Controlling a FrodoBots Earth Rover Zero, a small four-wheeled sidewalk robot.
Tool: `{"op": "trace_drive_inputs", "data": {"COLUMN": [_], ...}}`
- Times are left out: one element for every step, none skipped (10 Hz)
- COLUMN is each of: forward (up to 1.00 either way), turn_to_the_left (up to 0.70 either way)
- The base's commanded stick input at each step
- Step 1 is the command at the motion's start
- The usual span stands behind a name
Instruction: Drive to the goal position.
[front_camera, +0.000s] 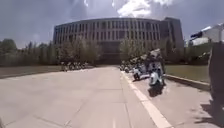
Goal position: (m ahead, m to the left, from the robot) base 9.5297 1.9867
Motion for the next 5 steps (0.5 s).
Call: {"op": "trace_drive_inputs", "data": {"forward": [0.7,0.7,0.7,0.7,0.7], "turn_to_the_left": [0.0,0.0,0.0,0.0,0.0]}}
